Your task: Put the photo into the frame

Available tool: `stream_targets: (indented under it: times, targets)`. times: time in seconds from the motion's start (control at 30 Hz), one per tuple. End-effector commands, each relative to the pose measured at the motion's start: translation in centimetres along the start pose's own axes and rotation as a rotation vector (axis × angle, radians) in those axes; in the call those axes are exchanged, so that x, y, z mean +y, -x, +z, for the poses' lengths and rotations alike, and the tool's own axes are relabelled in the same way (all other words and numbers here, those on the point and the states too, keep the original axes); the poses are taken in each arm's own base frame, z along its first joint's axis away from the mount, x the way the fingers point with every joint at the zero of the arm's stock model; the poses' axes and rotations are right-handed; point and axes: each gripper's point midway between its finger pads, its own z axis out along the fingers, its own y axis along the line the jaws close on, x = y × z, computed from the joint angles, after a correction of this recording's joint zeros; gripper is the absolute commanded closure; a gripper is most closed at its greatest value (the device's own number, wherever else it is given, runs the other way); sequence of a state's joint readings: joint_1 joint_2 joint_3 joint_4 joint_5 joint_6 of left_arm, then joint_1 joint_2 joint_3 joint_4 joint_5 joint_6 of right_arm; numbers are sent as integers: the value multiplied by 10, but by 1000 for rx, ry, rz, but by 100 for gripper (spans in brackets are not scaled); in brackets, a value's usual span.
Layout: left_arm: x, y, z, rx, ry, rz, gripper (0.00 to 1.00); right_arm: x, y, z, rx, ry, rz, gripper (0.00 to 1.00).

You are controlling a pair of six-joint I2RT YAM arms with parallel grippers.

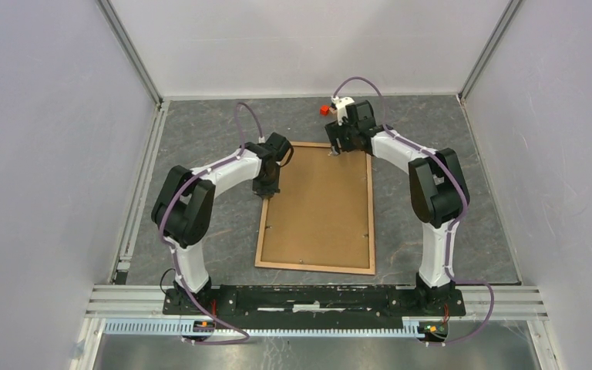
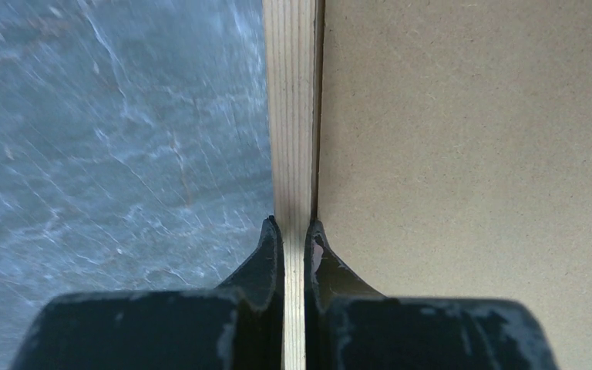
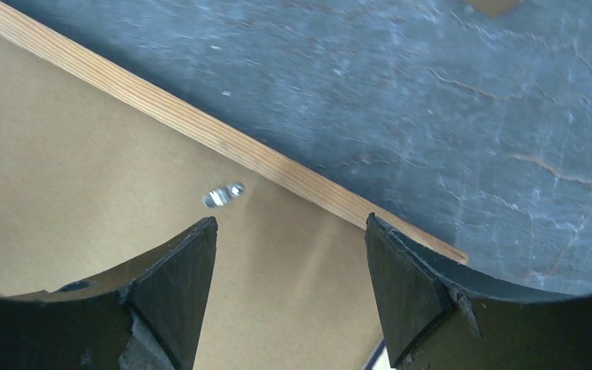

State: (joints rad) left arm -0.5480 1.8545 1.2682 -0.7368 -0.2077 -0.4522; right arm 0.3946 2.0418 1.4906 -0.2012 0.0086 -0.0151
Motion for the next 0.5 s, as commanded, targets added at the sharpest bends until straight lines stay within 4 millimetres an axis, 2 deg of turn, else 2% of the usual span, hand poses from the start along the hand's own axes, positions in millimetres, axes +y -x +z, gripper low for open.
stream_targets:
  times: [0.0,0.03,0.13,0.17,0.23,0.27,0.33,0.37,0.47]
  targets:
    - [15,58,-13,-113,64,57,98,-21,6,1,-12,44,136,24]
    - [16,68,-16,-126,79,80,98,-23,4,0,-4,45,155,25]
    - [20,79,-17,-113,126,143,96,-27,-5,-7,23,36,184,25]
    - [25,79,-20,-109,150,145,89,-27,-9,-10,28,33,184,25]
    - [31,75,-31,-124,159,116,64,-30,-9,-23,18,18,175,25]
    - [35,70,-35,-134,162,84,47,-32,-12,-29,21,8,167,25]
    - [41,59,-53,-165,146,26,26,-37,-11,-41,17,-13,150,25]
    - [44,50,-59,-166,137,0,20,-40,-10,-49,13,-22,143,25]
    - [43,20,-85,-147,51,-102,12,-43,-8,-69,-1,-45,136,25]
